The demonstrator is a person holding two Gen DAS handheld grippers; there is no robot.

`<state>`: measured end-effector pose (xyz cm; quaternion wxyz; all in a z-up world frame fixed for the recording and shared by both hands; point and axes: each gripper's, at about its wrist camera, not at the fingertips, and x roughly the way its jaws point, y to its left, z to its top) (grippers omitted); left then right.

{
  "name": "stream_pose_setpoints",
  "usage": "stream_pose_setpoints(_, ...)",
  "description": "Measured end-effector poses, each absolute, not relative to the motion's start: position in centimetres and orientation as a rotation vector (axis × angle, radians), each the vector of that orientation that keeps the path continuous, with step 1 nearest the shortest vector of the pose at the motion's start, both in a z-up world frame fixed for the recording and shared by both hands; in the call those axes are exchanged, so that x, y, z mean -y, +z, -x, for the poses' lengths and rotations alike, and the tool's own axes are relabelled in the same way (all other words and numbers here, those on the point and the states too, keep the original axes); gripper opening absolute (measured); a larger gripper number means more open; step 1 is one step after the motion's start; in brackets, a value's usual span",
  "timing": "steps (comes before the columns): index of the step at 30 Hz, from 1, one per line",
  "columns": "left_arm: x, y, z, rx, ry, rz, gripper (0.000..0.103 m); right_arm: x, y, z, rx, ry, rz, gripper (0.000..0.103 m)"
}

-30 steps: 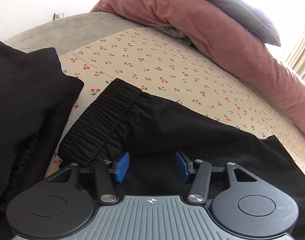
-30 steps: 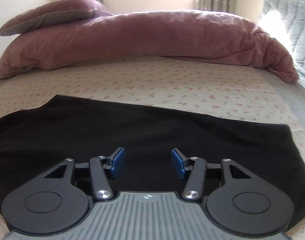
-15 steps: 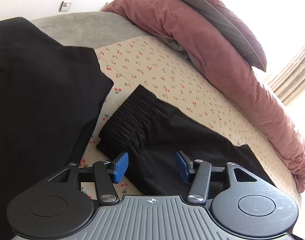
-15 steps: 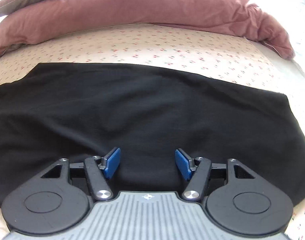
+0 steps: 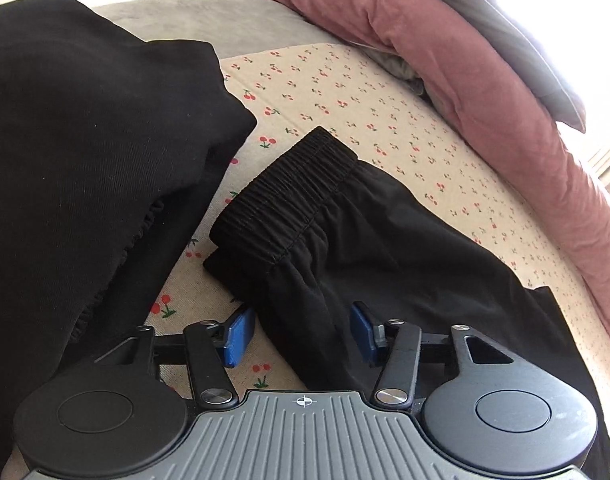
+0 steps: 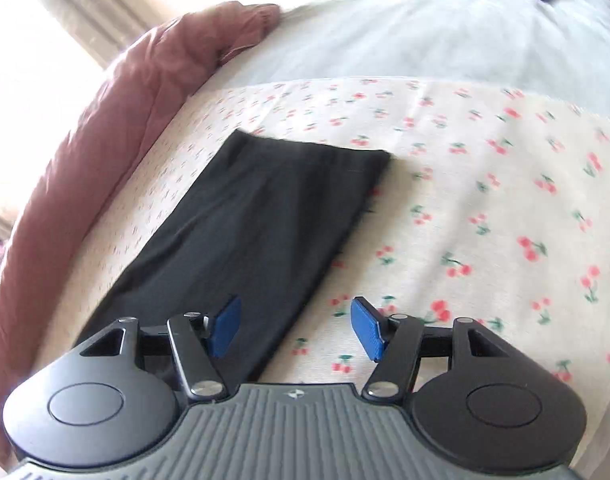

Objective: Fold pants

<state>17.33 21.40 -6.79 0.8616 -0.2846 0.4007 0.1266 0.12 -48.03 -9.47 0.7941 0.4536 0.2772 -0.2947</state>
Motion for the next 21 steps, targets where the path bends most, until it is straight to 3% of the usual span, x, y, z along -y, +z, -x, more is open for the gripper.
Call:
stream_pose_setpoints(2,-21.3,-6.8,-17.6,-0.832,0.291,0.602,0.035,49.2,-10.4,0.5,-0.553,-0.625,-1.076,0.056)
stream_pose_setpoints(7,-21.9,-6.9,-17.9,-0.799,0.312,0.680,0.019,50.5,-10.9,-2.9,-0.541,-0.612,-1.021,0.048)
stream_pose_setpoints(8,-21.9,-6.9,-17.9,-0.792,0.308,0.696,0.011,50.8,-11.2,-3.5,-0.534,-0.615,-1.020,0.041)
stream_pose_setpoints(9,-21.7,-6.9,-17.8,-0.785,0.311,0.707,0.010,51.4,-11.5,-3.7,-0.518,-0.628,-1.026,0.037)
stream_pose_setpoints(11,-21.5,-6.5,-17.8,-0.773,0.320,0.694,0.007,52.3,-11.7,-4.0,-0.509,-0.665,-1.040,0.012)
stream_pose_setpoints(13,-21.3,-5.8,-17.9,-0.753,0.323,0.686,0.006,52.6,-11.5,-4.7,-0.519,-0.671,-1.025,0.003)
stream_pose_setpoints(21,-20.2,-0.7,-18.3,-0.637,0.326,0.643,0.002,51.9,-5.3,-5.3,-0.310,-0.575,-0.909,0.000)
